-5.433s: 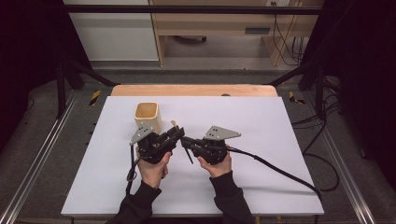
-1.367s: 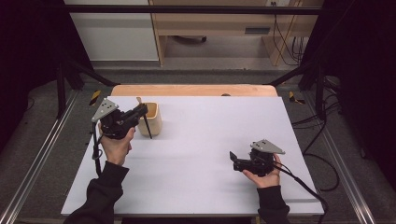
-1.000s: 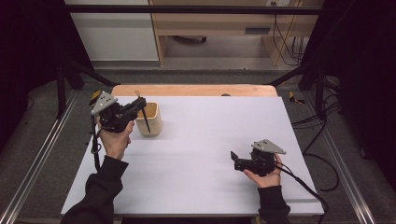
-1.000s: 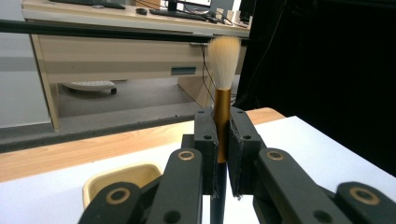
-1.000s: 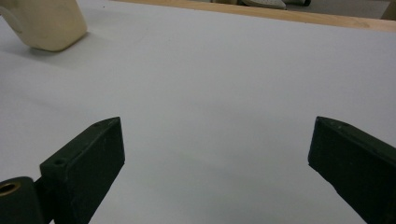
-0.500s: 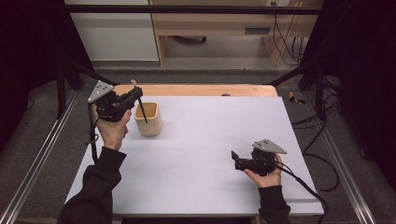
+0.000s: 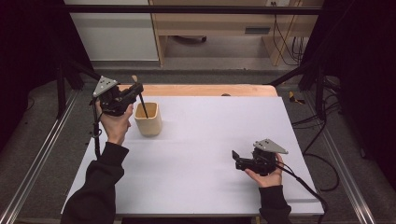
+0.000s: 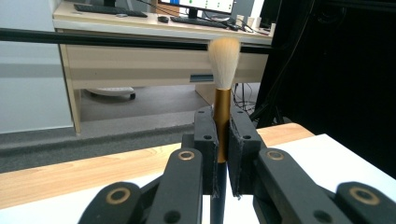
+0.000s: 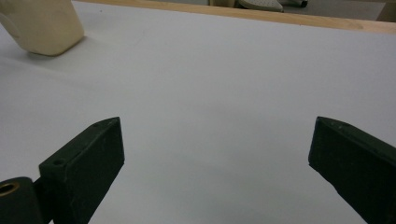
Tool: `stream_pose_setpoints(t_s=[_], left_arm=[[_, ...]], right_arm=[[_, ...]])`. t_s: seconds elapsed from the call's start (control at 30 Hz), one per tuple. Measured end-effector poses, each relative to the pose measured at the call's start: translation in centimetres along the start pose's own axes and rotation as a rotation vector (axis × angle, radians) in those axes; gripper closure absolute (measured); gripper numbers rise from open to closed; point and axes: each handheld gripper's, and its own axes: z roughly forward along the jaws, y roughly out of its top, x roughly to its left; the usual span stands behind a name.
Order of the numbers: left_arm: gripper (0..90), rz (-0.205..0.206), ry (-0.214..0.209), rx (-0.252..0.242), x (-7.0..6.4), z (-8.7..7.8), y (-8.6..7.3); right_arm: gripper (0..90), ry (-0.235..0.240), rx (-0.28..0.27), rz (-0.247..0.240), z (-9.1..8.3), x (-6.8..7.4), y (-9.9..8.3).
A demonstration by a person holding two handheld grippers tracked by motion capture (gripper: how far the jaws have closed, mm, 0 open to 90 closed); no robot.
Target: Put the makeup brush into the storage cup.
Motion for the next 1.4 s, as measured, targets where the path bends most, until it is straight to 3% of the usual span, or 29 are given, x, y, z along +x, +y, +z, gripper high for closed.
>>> stream_pose_setpoints(t_s=[0.67,1.4], left_arm=[[82.7,0.012,0.027,0.018,0.7,3.0,-1.0],[82.7,0.036,0.021,0.057,0.8,4.2,-3.3]], right_arm=[[3.7,-0.006,-0.009,0.01,-0.3,-0.3,0.1],[3.7,-0.005,-0.009,0.004,-0.2,-0.2,0.0]])
